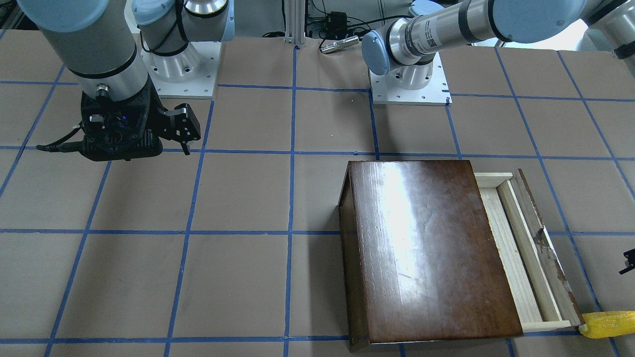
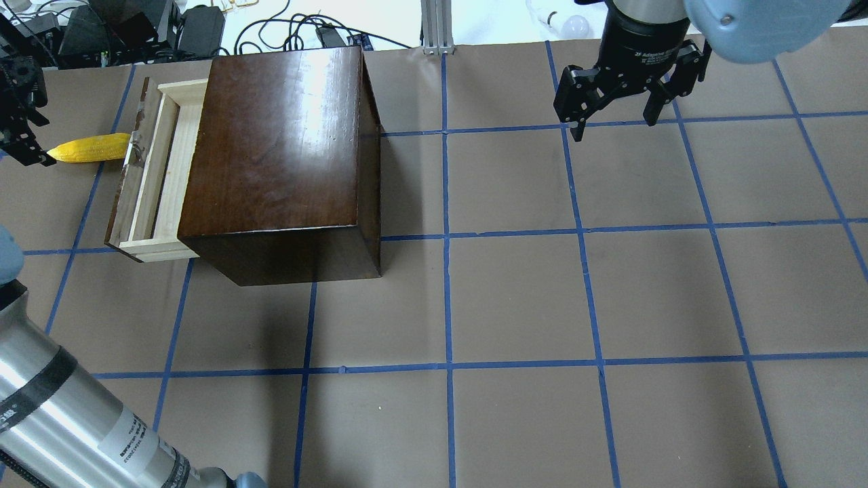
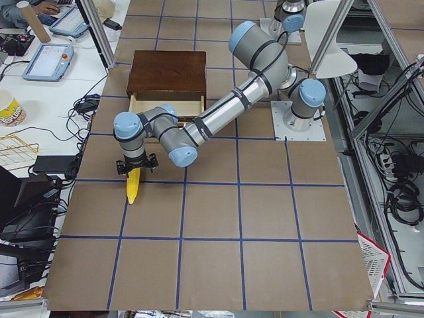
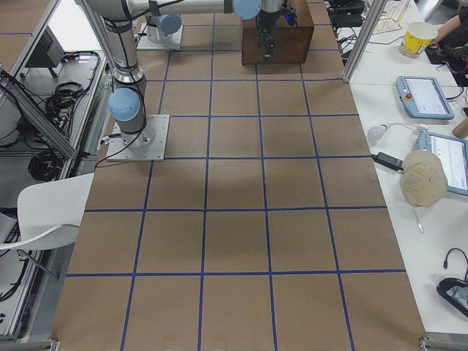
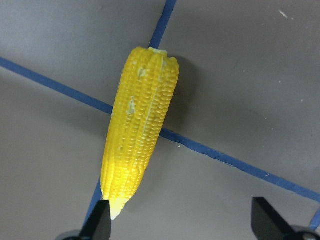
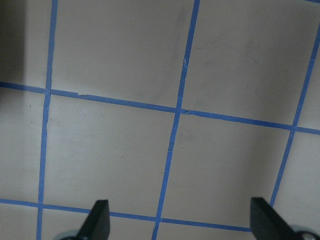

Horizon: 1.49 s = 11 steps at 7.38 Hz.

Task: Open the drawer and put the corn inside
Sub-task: 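Lower the left gripper and grasp the yellow corn cob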

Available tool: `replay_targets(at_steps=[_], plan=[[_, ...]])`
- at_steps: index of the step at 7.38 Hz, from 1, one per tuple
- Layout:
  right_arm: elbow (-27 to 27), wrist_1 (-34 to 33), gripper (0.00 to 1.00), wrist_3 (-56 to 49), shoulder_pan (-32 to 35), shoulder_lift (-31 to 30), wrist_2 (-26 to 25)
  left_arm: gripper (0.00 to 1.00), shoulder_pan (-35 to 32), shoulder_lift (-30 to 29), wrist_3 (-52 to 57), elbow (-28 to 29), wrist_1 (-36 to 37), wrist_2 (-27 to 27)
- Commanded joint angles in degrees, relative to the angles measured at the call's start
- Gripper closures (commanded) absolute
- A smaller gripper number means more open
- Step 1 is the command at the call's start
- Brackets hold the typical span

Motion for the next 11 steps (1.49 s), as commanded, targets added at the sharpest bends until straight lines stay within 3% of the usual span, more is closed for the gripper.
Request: replay_targets(at_steps=[1,4,11], plan=[[0.00,0.04,0.00,-0.01,0.00,0.00,0.00,0.01,-2.06,-2.80,8.62,2.43,0.46,-0.06],[0.00,0.04,0.00,-0.01,0.00,0.00,0.00,0.03,-2.43,-5.79,11.56,3.40,2.57,-4.70],[0.00,0.04,0.00,0.08,0.00,0.00,0.00,0.02,-1.72,-9.74,12.53,4.28,6.25,-3.67]])
